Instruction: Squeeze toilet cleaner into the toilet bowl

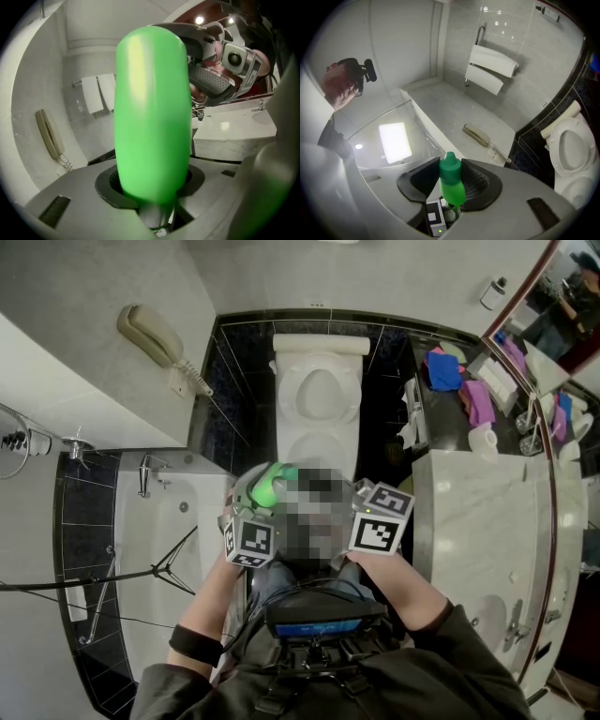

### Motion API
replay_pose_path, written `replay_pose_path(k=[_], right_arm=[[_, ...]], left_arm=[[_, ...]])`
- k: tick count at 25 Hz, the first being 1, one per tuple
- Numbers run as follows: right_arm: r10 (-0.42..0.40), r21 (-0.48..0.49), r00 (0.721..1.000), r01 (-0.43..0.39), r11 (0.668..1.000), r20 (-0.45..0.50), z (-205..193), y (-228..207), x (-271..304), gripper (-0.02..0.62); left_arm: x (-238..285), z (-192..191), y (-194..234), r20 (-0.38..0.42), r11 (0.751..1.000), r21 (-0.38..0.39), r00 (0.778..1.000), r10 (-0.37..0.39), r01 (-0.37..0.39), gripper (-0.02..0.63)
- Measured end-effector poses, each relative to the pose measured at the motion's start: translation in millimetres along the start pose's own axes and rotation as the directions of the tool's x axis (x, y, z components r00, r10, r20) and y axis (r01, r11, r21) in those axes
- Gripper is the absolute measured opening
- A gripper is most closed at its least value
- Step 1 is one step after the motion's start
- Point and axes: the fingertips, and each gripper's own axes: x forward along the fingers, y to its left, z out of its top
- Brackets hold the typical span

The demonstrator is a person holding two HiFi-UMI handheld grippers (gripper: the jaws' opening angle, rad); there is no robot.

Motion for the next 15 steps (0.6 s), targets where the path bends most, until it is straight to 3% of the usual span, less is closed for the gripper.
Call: replay_pose_path(k=[4, 7, 11, 15], right_arm=[[0.098, -0.106, 0.995, -0.100, 0.989, -0.028, 1.7, 13.4, -0.3, 0.153], [0.167, -0.191, 0.984, -0.176, 0.966, -0.063, 2.7, 23.5, -0.8, 0.155], [0.267, -0.282, 0.951, -0.302, 0.911, -0.154, 0.6, 41.8, -4.2, 0.155], [0.365, -0.335, 0.901, -0.428, 0.840, -0.235, -5.6, 56.3, -11.7, 0.156]], left_arm=[[-5.8, 6.4, -17.8, 0.035, 0.989, -0.054, 0.990, -0.137, 0.139, 0.192], [-12.9, 25.5, -32.2, 0.087, 0.958, -0.051, 0.957, -0.278, 0.283, 0.192], [-28.0, 34.9, -58.7, 0.141, 0.872, -0.086, 0.872, -0.469, 0.483, 0.192], [-46.2, 38.6, -85.6, 0.183, 0.744, -0.114, 0.750, -0.636, 0.659, 0.192]])
